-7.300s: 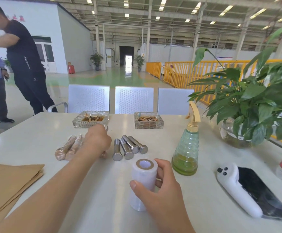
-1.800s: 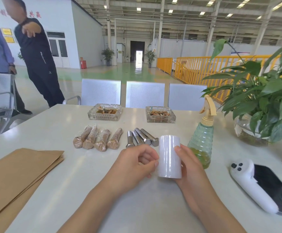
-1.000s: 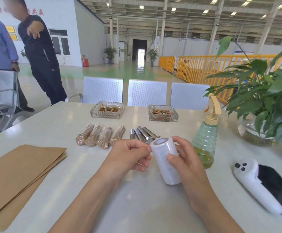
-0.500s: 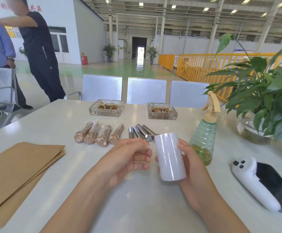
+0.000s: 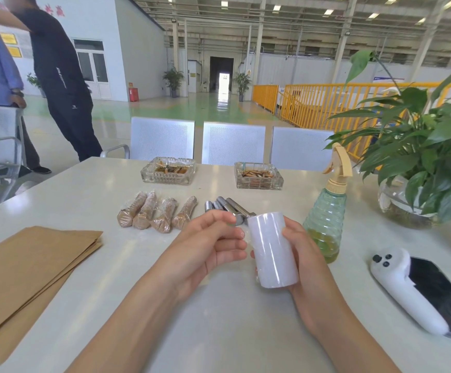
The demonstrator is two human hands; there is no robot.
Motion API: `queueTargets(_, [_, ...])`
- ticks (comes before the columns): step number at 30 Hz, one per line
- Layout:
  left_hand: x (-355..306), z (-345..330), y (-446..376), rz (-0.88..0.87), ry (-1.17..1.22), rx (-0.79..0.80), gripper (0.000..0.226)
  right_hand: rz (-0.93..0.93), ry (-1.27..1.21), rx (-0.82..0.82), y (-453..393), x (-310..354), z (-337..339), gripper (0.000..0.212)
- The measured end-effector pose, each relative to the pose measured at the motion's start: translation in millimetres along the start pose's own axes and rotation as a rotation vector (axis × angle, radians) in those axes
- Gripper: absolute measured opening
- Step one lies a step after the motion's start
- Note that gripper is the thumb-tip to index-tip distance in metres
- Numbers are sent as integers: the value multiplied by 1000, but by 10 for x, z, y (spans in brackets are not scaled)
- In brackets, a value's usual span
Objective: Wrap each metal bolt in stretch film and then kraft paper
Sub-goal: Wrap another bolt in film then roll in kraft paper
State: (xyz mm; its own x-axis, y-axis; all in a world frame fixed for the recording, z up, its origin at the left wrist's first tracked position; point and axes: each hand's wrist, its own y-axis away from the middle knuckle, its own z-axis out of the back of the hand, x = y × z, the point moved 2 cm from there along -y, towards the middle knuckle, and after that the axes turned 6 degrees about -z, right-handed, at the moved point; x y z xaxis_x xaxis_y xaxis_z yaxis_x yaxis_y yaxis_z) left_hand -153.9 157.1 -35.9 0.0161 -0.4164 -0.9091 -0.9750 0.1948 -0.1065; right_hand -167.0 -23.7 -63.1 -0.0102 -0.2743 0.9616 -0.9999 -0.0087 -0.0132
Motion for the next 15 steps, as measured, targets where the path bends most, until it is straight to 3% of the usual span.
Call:
queueTargets(3, [5,-12,1,0,-8,20,5,21,43,-33,3,0,-12,37])
queueTargets(7, [28,14,1,28,-34,9,24,-20,12,-19,9,10,-13,32])
queueTargets(12, [2,73,-16,123,22,-26,24,-234,-242,146,77,54,-12,46])
queueTargets(15, [-30,113,-16,107,10,-42,27,-265,-280,216,97,59,-7,41])
